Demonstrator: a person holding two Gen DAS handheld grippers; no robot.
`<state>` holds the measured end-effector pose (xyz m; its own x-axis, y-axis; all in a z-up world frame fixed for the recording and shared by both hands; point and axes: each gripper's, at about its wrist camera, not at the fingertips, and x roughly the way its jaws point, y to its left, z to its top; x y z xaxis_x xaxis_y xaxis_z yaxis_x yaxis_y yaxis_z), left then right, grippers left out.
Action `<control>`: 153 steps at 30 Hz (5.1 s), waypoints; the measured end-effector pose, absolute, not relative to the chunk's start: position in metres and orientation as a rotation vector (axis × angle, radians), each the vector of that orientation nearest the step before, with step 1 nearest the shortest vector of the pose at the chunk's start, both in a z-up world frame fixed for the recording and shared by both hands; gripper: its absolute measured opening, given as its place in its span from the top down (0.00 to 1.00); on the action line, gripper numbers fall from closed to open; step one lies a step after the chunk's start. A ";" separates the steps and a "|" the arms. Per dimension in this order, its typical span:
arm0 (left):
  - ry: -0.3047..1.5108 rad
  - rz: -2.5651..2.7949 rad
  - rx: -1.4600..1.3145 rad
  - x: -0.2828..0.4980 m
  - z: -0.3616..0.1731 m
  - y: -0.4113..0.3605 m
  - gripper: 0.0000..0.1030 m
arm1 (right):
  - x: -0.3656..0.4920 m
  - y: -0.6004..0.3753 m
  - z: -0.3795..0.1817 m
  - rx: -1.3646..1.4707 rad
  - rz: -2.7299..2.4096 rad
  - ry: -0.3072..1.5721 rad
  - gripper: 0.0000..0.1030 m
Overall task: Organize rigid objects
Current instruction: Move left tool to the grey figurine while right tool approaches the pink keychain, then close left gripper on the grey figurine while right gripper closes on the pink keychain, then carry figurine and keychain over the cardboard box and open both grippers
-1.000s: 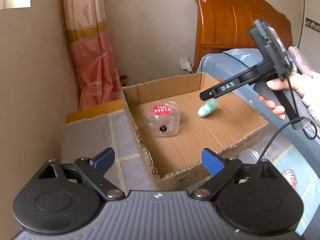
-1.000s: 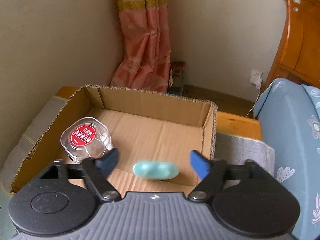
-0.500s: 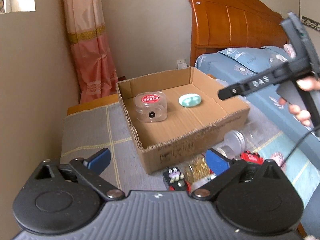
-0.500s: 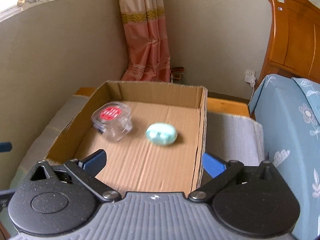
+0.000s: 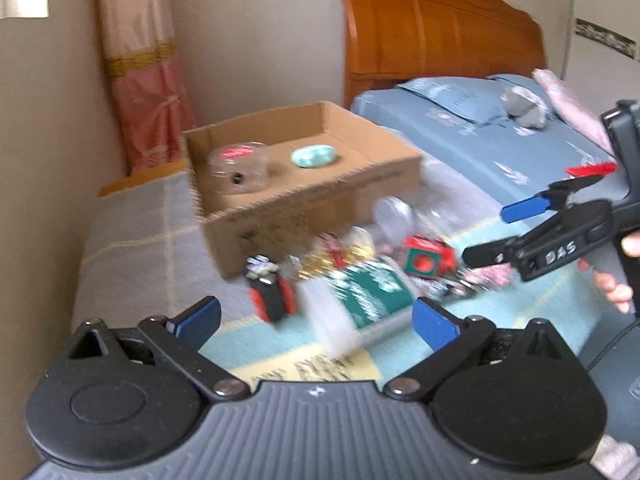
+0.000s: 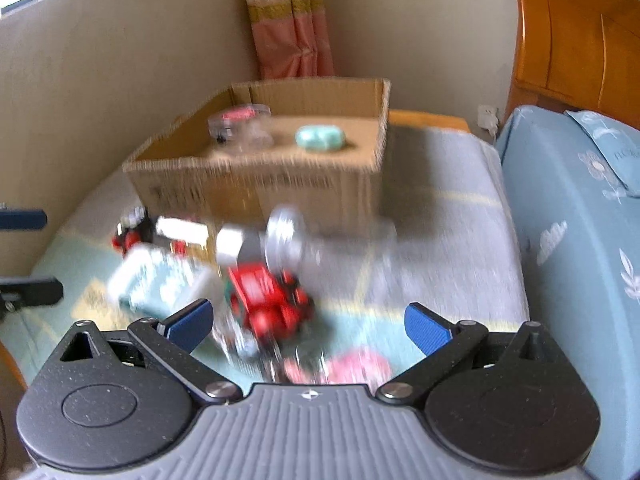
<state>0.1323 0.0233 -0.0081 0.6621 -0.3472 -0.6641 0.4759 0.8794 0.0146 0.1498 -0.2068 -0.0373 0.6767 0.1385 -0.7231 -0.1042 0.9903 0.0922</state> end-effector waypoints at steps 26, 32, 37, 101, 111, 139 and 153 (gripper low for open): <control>0.876 -0.539 0.218 0.100 -0.077 0.021 0.01 | 0.098 -0.225 -0.090 -0.101 0.189 0.776 0.00; 0.878 -0.465 0.143 0.108 -0.080 0.034 0.00 | 0.112 -0.227 -0.089 -0.139 0.267 0.794 0.00; 0.883 -0.447 0.132 0.107 -0.083 0.034 0.00 | 0.133 -0.227 -0.086 -0.188 0.315 0.808 0.00; 0.919 -0.443 0.113 0.124 -0.076 -0.022 0.29 | 0.127 -0.194 -0.071 -0.060 0.096 0.877 0.43; 0.918 -0.538 0.188 0.124 -0.059 -0.013 0.30 | 0.116 -0.198 -0.054 -0.119 0.166 0.898 0.43; 0.832 -0.655 0.281 0.150 0.018 -0.004 0.30 | 0.123 -0.200 0.018 -0.138 0.263 0.808 0.46; 0.750 -0.511 0.226 0.265 0.051 0.002 0.30 | 0.183 -0.188 0.066 -0.104 0.280 0.702 0.46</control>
<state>0.2648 0.0022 0.0509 0.6172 -0.3615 -0.6988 0.5187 0.8548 0.0158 0.1828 -0.1882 0.0657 0.7279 0.2191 -0.6497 -0.2884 0.9575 -0.0002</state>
